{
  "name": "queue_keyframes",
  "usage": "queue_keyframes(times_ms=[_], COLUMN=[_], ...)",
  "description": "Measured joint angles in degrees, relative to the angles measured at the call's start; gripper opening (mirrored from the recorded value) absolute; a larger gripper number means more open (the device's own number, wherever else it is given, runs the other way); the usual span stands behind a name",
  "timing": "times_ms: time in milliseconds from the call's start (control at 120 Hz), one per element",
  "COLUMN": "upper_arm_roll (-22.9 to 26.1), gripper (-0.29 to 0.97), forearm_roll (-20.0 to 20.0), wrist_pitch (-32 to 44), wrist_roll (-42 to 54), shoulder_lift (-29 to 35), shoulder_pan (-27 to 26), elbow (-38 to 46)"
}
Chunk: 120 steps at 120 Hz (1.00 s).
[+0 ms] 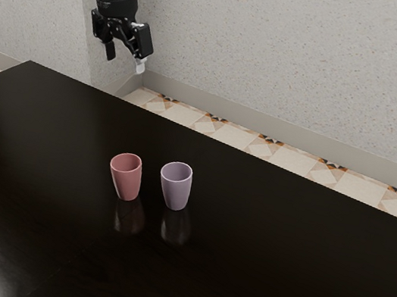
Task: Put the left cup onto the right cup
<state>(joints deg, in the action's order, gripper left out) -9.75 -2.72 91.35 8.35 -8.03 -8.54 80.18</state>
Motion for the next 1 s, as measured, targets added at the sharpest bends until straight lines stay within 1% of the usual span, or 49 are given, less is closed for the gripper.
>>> queue_keyframes(times_ms=[533,733,867,1000], upper_arm_roll=[0.0,-0.1,-0.3,-1.7], gripper=[0.68,0.68,0.68,0.68], forearm_roll=[-0.2,-0.2,0.2,0.3], wrist_pitch=[0.7,1.1,2.9,5.7], wrist_roll=[0.5,0.3,0.2,0.1], shoulder_lift=[0.1,2.0,4.2,5.7], shoulder_pan=[0.5,0.6,0.6,0.3], elbow=[1.4,6.3,10.5,14.9])
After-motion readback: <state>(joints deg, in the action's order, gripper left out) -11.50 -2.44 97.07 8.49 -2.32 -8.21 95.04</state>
